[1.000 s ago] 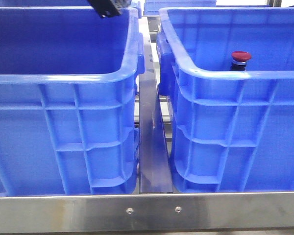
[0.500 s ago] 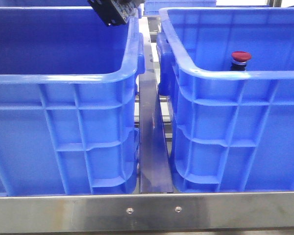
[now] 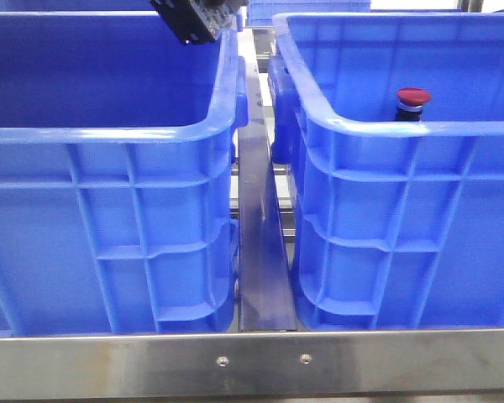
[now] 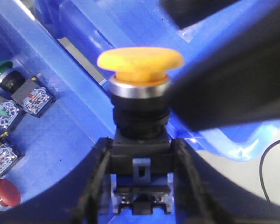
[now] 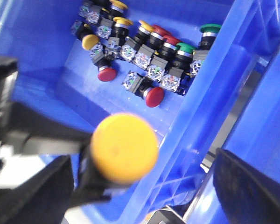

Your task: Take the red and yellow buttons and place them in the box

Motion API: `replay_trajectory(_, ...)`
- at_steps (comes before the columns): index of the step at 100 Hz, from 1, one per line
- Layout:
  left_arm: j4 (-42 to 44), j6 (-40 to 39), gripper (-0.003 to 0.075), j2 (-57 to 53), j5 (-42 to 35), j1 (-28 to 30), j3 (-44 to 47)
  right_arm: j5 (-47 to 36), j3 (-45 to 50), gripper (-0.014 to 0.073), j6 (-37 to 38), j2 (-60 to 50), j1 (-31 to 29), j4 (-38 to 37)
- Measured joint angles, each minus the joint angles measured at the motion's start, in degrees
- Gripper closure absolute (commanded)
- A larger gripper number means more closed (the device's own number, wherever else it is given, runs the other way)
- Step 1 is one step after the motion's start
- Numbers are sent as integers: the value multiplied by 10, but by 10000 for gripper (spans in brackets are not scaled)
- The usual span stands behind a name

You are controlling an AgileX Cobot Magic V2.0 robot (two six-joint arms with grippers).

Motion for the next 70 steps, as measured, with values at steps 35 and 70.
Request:
replay_trajectory(35,0,0,680,0,0,0,0,-15,-4,214,0,36,0,43)
replay_trajectory(70,0,0,647,1,-1,0,0,-8,-5,440,-2,36,3,67)
